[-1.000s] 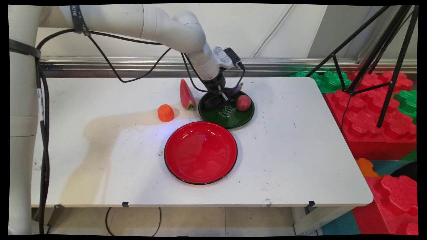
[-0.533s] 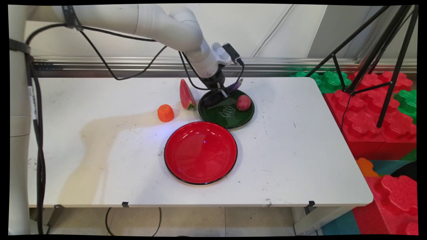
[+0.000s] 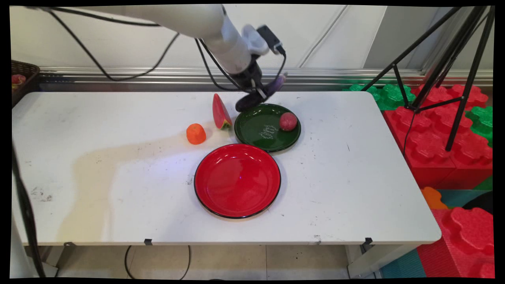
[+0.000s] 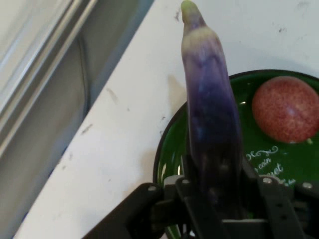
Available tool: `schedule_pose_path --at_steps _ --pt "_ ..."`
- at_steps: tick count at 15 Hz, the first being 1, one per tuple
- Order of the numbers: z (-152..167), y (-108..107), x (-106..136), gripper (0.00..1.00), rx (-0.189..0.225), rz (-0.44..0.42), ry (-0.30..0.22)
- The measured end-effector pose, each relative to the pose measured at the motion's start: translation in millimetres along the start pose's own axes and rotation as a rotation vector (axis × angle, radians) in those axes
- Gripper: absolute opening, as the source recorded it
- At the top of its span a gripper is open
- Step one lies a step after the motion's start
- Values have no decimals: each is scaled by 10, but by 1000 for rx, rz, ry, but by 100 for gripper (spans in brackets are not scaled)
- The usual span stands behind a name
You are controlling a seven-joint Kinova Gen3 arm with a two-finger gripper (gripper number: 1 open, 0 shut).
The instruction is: Place the picked object on the table
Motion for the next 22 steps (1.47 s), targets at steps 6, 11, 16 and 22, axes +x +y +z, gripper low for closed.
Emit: schedule_pose_path --at_steps 6,11,16,22 --pt "-687 -24 -134 0 17 -9 26" --pt "-1186 -48 -383 0 24 -18 31" --pt "-1615 -64 -732 0 45 -52 22" --pt "-1919 -11 -1222 0 62 -106 -28"
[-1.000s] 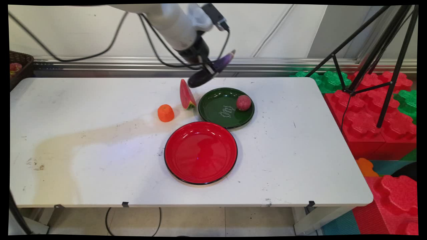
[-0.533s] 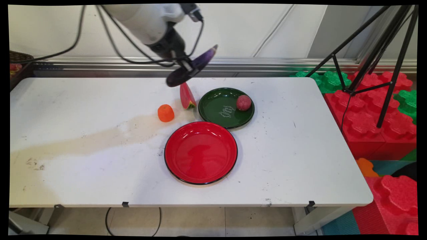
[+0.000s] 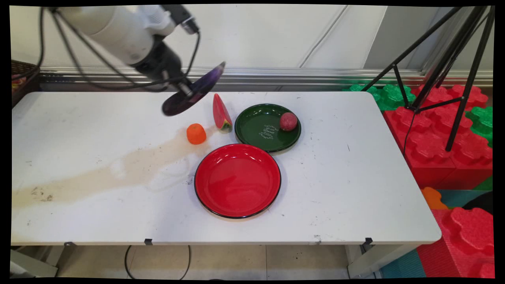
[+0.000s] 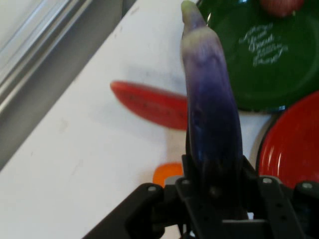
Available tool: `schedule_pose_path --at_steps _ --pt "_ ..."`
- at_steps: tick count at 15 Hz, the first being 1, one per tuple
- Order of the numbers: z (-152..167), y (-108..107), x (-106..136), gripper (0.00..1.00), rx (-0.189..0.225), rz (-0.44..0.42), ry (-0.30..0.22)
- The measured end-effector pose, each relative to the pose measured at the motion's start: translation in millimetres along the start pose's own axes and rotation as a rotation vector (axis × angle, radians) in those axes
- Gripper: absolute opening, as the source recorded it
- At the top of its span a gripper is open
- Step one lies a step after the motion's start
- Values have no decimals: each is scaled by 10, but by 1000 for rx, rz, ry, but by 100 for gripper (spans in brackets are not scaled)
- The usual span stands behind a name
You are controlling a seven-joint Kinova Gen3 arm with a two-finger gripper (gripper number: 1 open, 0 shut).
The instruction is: Place the picked object on the table
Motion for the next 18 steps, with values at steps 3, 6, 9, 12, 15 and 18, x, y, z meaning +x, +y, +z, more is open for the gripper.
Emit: schedule_pose_path --at_steps 3,6,9,12,15,18 --pt "-70 26 -214 0 5 -26 -30" --pt "-107 65 -440 0 10 -61 -66" --pt "-81 130 -689 0 7 -100 -114" --pt "-8 173 -881 0 2 -120 -156" --pt "101 202 -1033 0 -4 -132 -190" --pt "226 225 -1149 0 -7 -142 -218"
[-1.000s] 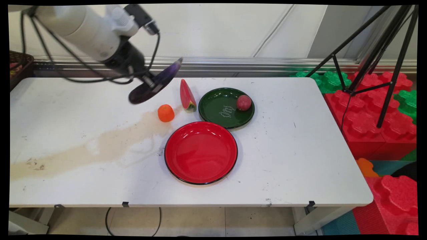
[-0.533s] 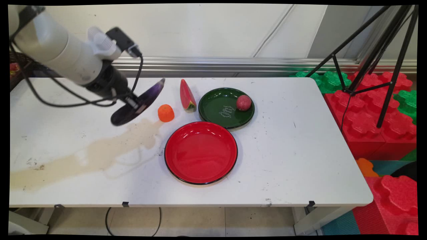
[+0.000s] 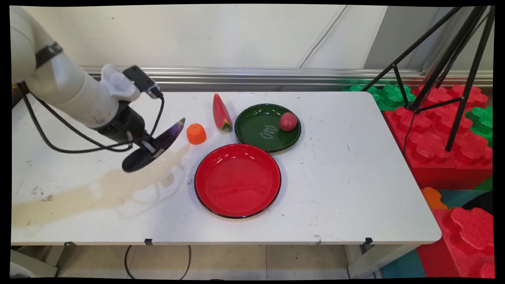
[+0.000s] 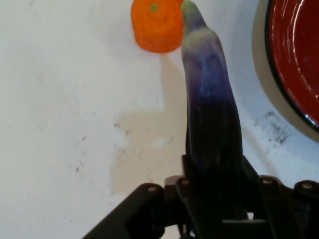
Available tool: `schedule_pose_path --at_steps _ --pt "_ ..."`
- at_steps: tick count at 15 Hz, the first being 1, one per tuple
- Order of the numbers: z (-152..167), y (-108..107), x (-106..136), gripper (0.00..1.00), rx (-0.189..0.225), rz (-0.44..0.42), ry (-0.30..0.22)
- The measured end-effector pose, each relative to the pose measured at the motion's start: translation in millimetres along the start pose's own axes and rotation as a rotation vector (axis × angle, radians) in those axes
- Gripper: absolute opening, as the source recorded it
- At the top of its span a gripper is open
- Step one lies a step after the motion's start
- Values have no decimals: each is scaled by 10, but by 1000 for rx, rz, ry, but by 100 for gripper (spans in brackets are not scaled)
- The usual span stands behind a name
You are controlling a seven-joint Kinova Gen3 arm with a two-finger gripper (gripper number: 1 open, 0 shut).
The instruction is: Place the picked object on the table
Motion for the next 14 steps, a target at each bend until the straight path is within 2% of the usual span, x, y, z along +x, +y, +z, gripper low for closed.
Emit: schedule_pose_path --at_steps 4,14 --pt "266 29 -74 0 -6 -21 -29" --pt "755 117 -50 0 -33 -36 -44"
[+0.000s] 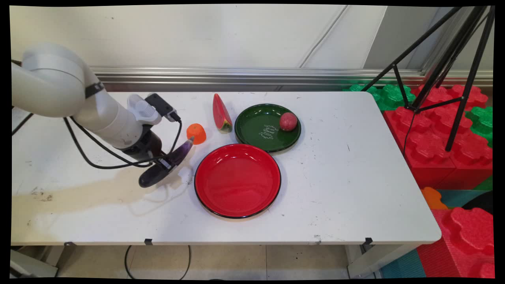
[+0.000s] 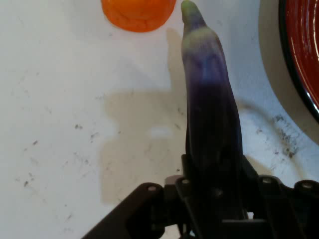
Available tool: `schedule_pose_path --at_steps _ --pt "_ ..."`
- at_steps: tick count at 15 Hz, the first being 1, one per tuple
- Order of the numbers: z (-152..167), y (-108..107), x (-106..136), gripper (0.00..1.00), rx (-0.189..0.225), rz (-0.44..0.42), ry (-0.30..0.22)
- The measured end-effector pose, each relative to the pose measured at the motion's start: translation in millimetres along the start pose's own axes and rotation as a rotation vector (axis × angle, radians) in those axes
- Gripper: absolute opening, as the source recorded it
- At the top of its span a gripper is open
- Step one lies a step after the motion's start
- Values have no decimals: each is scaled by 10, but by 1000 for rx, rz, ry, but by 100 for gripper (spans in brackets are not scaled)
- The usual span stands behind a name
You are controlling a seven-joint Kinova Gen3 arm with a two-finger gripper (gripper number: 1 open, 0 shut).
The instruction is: Place the picked object on the table
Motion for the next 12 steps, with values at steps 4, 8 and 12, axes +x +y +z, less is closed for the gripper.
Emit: schedule_pose_path --at_steps 4,8,12 --pt "112 26 23 0 -10 1 -2" --pt "189 41 39 100 -19 4 -4" --pt "226 38 36 100 -29 14 -5"
